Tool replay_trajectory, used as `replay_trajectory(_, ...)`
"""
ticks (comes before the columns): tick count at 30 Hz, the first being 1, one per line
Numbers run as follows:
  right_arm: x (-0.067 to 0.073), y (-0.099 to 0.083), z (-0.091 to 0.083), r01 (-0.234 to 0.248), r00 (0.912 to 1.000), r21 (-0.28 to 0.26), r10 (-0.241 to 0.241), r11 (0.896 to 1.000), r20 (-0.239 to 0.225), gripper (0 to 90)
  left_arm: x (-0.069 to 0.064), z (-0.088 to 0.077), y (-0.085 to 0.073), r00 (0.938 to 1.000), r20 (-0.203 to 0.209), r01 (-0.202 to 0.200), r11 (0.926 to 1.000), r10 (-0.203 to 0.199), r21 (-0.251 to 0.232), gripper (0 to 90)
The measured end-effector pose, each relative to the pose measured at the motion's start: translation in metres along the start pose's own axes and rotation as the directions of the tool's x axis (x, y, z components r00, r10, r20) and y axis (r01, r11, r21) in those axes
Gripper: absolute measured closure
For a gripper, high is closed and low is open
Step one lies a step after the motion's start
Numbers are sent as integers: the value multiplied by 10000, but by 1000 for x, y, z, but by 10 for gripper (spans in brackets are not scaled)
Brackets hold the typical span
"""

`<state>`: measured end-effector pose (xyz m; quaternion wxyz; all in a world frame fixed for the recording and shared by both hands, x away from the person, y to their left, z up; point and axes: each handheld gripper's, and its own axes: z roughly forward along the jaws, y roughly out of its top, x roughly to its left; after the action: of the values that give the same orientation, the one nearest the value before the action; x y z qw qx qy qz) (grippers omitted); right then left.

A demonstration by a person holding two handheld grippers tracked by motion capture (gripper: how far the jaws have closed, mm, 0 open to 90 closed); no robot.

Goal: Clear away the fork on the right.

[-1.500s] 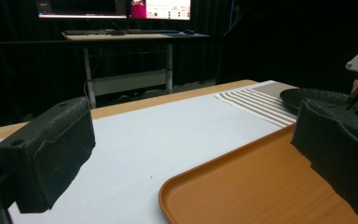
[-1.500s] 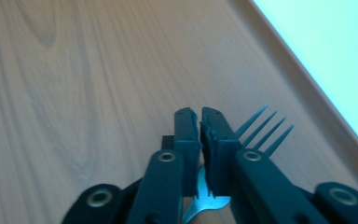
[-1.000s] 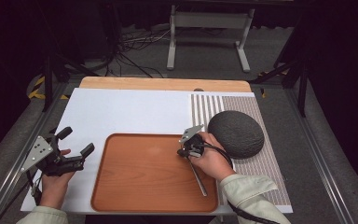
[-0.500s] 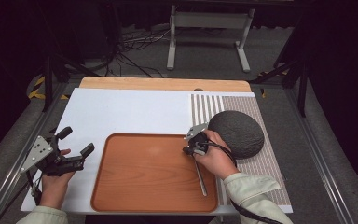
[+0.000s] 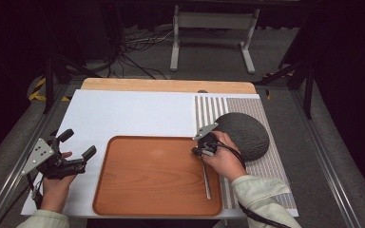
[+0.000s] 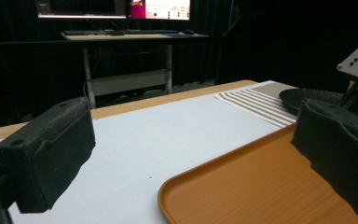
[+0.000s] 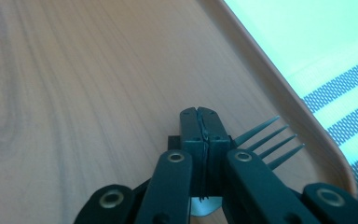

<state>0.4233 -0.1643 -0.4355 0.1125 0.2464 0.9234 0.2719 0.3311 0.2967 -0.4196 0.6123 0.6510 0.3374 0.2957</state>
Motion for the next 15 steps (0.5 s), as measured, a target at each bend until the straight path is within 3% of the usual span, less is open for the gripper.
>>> replay_trajectory(15, -6, -6, -4, -355, 9992, 77, 354, 9993, 180, 900, 0, 0, 0, 10000, 16, -3, 10000, 3, 34, 2)
